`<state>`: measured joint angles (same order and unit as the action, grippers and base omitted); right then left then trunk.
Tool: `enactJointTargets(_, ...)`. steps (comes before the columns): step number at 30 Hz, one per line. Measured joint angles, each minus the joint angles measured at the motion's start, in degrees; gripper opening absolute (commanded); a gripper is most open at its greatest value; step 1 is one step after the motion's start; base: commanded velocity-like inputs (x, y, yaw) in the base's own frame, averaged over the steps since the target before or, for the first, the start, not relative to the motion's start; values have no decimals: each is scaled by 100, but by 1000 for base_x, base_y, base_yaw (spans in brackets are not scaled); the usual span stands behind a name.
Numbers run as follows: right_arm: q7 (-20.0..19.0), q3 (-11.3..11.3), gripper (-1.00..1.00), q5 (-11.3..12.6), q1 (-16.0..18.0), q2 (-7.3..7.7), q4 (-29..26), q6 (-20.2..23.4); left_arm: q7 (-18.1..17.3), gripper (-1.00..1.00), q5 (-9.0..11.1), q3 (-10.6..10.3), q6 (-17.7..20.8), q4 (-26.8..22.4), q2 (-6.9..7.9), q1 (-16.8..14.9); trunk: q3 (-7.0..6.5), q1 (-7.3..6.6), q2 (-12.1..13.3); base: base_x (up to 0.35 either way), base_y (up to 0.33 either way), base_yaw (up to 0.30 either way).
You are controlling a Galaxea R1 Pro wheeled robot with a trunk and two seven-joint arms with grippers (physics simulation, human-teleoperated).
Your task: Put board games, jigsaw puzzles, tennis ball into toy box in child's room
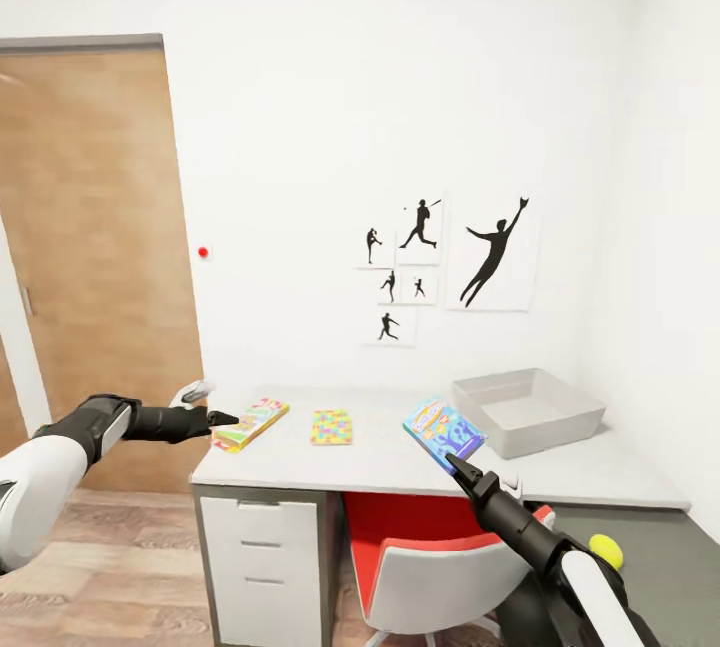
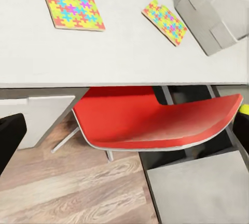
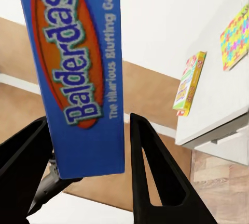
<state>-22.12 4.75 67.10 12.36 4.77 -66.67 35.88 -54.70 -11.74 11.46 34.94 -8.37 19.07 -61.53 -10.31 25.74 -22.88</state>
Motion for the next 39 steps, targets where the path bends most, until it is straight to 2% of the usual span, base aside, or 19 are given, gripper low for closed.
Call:
enactJointTargets(15, 4, 8, -100, 3, 2, 7, 19, -7, 11, 100, -2, -3, -8, 0, 1, 1, 1, 1, 1, 179, 161, -274)
enactJointTargets(30, 9, 14, -100, 6, 4, -1, 23, -7, 20, 100, -2, -7, -7, -1, 0, 1, 67, 1, 1, 78, 11, -103)
enactJointTargets(39, 7, 16, -100, 4, 1, 5, 130, -9, 18, 100, -3, -7, -7, 0, 1, 0, 135, 1, 1, 94, 183, -137)
